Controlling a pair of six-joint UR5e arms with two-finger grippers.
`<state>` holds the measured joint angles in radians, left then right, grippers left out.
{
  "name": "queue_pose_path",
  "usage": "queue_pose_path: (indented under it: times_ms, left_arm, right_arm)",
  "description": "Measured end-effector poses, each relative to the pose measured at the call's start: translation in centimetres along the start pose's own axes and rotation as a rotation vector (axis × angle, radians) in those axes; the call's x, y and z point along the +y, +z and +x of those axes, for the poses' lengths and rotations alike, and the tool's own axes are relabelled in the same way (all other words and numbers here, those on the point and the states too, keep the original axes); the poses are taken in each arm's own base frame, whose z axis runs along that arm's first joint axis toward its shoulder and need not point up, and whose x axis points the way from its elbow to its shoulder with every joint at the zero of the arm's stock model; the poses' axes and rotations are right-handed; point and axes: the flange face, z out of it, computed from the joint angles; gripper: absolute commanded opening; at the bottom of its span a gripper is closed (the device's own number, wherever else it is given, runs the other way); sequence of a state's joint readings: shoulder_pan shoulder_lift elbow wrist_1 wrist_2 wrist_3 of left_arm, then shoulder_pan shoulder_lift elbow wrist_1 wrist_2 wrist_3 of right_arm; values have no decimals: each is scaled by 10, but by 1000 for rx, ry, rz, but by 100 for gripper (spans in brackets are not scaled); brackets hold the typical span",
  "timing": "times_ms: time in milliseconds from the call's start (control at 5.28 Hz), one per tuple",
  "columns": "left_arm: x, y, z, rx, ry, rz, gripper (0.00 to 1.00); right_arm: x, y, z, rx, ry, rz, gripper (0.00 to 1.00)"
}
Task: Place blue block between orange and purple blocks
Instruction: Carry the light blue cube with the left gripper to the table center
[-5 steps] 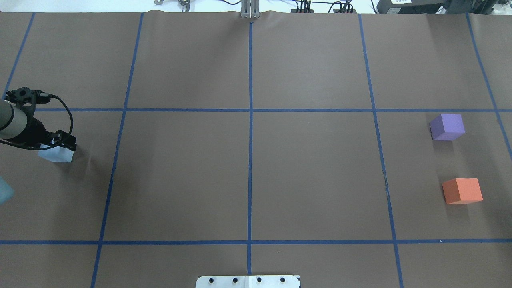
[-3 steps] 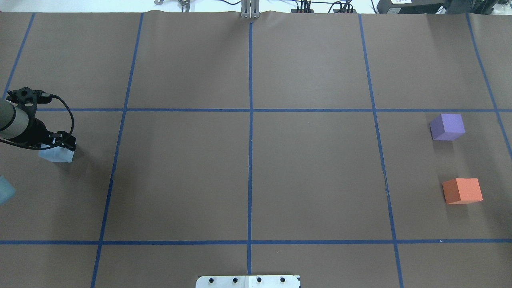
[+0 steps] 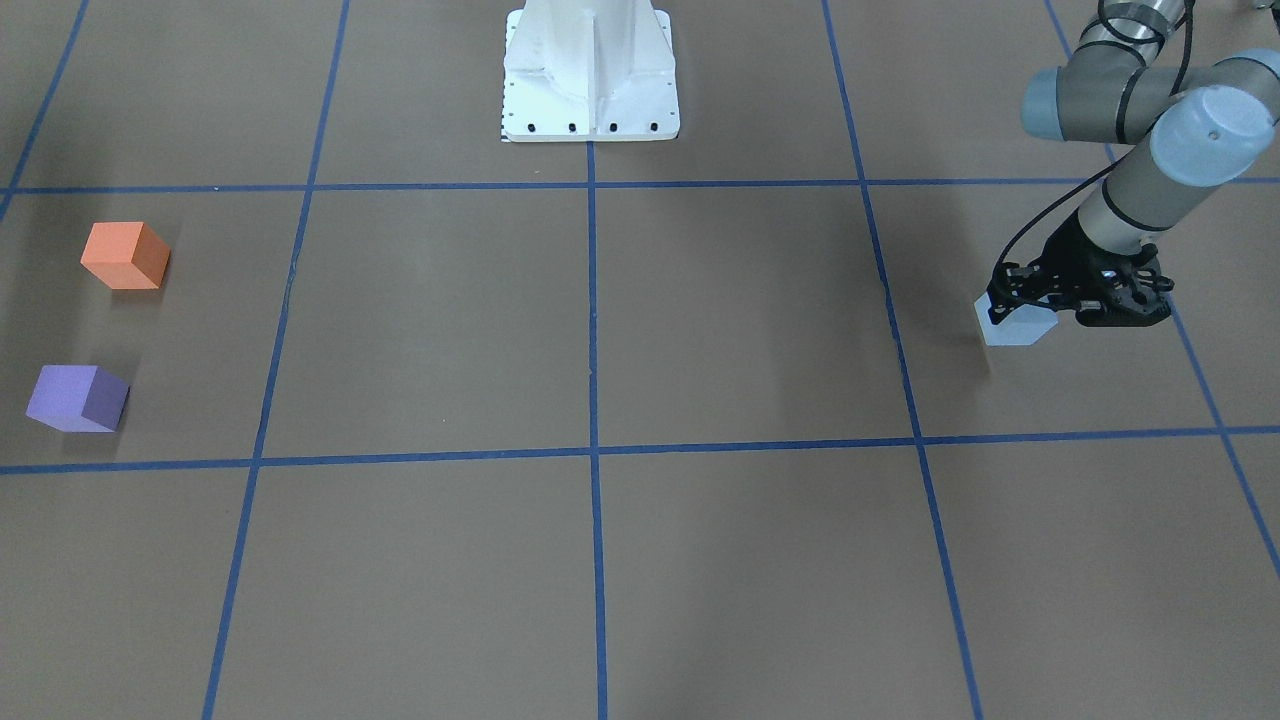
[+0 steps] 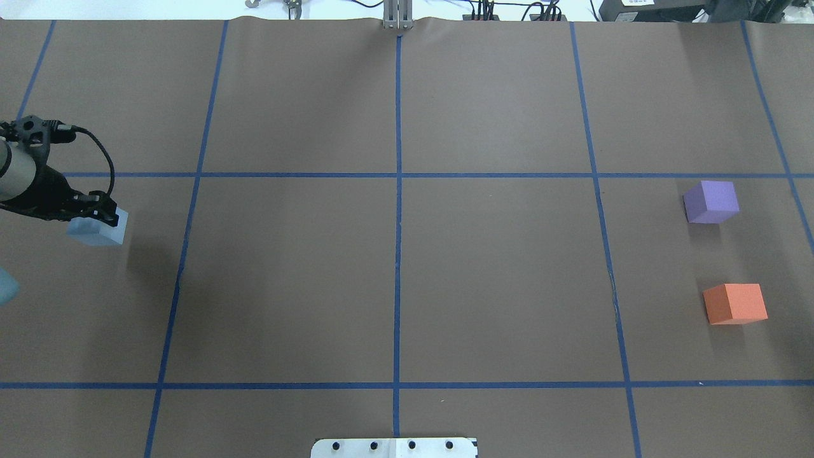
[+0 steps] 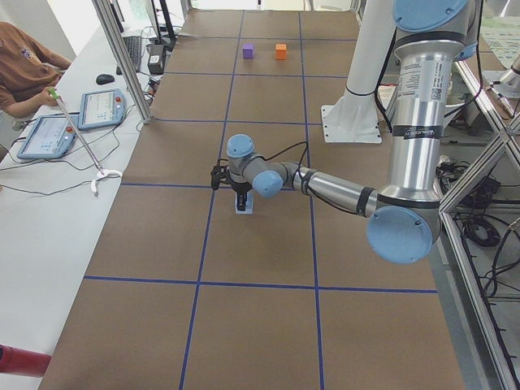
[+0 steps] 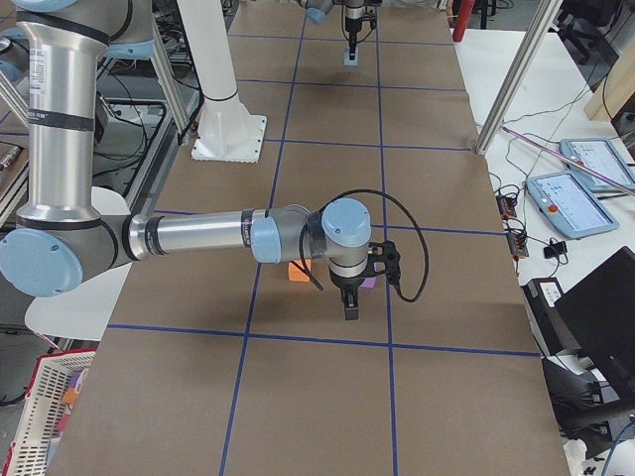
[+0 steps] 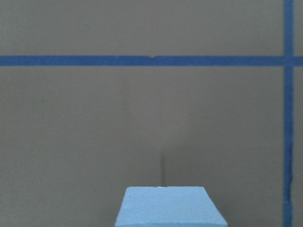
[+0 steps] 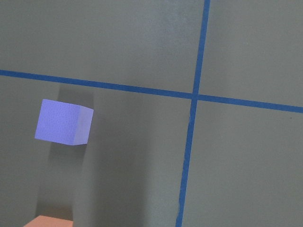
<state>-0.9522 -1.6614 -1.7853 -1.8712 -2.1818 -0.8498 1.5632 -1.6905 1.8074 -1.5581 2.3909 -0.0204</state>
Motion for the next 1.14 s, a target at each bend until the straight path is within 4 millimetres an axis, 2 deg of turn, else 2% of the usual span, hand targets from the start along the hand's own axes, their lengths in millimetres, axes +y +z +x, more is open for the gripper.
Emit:
queue_pose_path:
  times_ms: [189,379,568,758,947,1136]
  left_arm:
    - [-24,-39,60,-5,-21,-5,0]
    - [-48,-76,129,-2,-50,-6,0]
    - [-70,-103,209,16,-95,-9,0]
    - [-82,-108,299,38,-133,-29,0]
    - [-78,-96,380,38,-136,-42,0]
    - [-66,-70,433,42,-122,-31,0]
  right_arm:
    - [3,2,1,-2,-2,-2,100]
    - [2,1,1,-4,-8,2,100]
    - [2,0,0,-5,-9,4,100]
    - [-1,-1,-2,-8,-4,7,100]
    - [-5,-3,-5,-12,3,12,100]
    - [-6,-4,-6,-15,7,12,100]
